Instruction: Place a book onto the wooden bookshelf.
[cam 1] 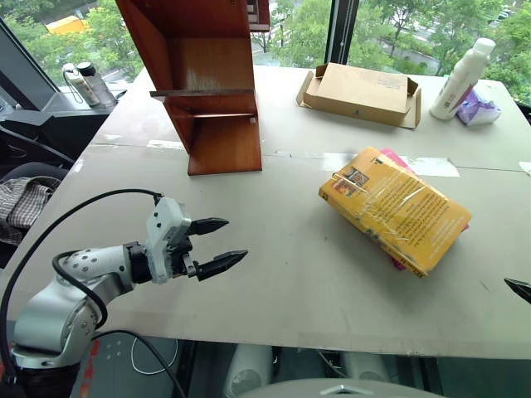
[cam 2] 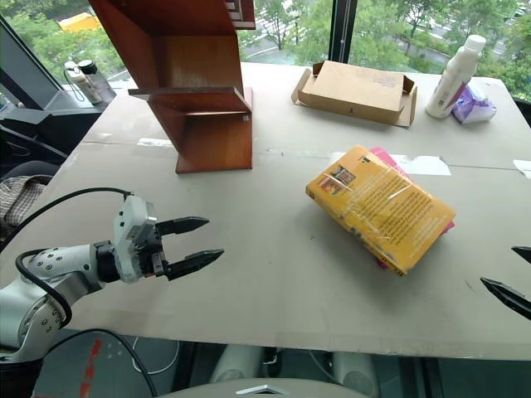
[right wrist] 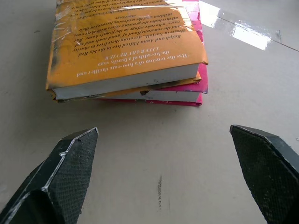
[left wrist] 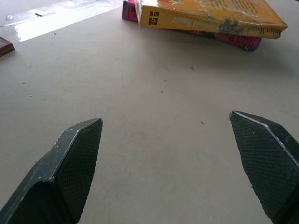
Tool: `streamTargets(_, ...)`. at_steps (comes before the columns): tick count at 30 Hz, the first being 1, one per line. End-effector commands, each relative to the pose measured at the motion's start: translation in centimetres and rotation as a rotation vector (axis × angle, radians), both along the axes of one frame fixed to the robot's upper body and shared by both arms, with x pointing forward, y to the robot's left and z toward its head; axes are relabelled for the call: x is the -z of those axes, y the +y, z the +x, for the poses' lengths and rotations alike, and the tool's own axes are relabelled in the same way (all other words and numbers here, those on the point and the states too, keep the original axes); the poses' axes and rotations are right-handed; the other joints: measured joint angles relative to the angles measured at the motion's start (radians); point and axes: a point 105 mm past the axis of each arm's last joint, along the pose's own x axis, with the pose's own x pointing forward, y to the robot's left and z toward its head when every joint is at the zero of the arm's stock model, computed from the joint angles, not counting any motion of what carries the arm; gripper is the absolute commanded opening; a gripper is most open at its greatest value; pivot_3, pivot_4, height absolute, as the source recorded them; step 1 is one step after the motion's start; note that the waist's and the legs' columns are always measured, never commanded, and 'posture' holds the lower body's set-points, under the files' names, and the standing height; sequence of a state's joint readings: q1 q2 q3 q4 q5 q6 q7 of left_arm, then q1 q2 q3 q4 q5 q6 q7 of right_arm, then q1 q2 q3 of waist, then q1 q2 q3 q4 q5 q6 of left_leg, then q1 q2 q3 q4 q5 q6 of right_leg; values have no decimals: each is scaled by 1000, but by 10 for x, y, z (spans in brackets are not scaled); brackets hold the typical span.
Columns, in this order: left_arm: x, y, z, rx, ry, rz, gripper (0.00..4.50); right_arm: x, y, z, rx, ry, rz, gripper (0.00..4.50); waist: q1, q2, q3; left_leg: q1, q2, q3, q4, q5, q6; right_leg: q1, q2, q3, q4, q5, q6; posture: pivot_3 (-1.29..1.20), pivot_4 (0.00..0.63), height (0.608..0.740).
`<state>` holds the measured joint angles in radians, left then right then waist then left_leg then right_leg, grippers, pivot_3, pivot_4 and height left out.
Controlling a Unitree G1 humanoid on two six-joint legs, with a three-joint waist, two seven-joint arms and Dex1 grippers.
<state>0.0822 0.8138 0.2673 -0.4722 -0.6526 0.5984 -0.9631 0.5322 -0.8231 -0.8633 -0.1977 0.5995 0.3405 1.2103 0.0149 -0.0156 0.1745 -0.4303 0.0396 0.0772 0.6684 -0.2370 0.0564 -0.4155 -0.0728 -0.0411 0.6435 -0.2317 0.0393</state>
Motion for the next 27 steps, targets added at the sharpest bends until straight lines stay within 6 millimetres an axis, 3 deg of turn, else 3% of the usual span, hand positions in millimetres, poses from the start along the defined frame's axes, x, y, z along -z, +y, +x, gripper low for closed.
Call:
streamTargets(1,-17,-8,-1,44,-65,-11,4478,-12,4,8,10,-78,-22,4500,0,0,0,0,0,0,0,0,0,0,0,0,0,0,0,0,150,733)
streamTargets(4,-28,-25,-3,129,-88,-50,4478,-26,16,32,43,-171,-77,4500,-2,0,0,0,0,0,1,0,0,0,0,0,0,0,0,0,150,733)
streamTargets(7,-30,-32,-6,170,-98,-48,4478,-32,22,43,64,-171,-170,4500,-1,4,-2,1,0,1,1,0,0,0,1,1,0,1,-1,0,150,733)
streamTargets(9,-30,-38,-10,211,-110,-41,4478,-39,32,51,46,-146,-117,4500,0,4,-2,1,0,2,0,0,0,0,2,1,0,1,-1,0,150,733)
streamTargets(13,-31,-52,-17,298,-133,-37,4500,-51,38,80,85,-124,-102,3304,-2,4,-2,1,-1,4,0,0,0,0,5,0,0,1,-1,0,150,733)
streamTargets(14,-31,-55,-18,304,-136,-40,4500,-52,40,83,82,-125,-107,2713,-1,4,-2,1,-1,3,1,0,0,0,5,0,0,1,-1,0,150,733)
streamTargets(17,-31,-60,-19,323,-142,-40,4500,-59,40,104,117,-131,-181,1426,2,4,-2,1,-1,2,1,0,0,0,5,0,0,1,-1,0,150,733)
streamTargets(21,-31,-65,-17,314,-150,-54,4500,-60,44,126,114,-117,-367,41,-3,5,-2,0,-2,4,1,0,1,-1,6,0,1,1,-1,0,150,733)
streamTargets(27,-29,-69,-22,309,-154,-62,4500,-52,44,152,128,-68,-510,41,-1,4,-2,0,-1,4,1,1,0,-1,7,0,1,1,-1,0,150,733)
